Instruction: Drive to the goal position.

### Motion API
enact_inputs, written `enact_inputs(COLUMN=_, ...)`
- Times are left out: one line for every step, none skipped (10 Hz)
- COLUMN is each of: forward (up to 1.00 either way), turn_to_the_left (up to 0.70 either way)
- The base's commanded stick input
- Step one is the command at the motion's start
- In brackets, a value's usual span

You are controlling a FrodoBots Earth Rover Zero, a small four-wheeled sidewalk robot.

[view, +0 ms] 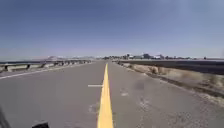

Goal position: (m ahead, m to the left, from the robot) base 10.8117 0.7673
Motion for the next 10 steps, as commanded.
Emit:
enact_inputs(forward=0.85, turn_to_the_left=0.0)
enact_inputs(forward=0.85, turn_to_the_left=0.0)
enact_inputs(forward=0.85, turn_to_the_left=0.0)
enact_inputs(forward=0.85, turn_to_the_left=0.0)
enact_inputs(forward=0.85, turn_to_the_left=0.0)
enact_inputs(forward=0.85, turn_to_the_left=0.0)
enact_inputs(forward=0.85, turn_to_the_left=0.0)
enact_inputs(forward=0.85, turn_to_the_left=0.0)
enact_inputs(forward=0.85, turn_to_the_left=0.0)
enact_inputs(forward=0.85, turn_to_the_left=0.0)
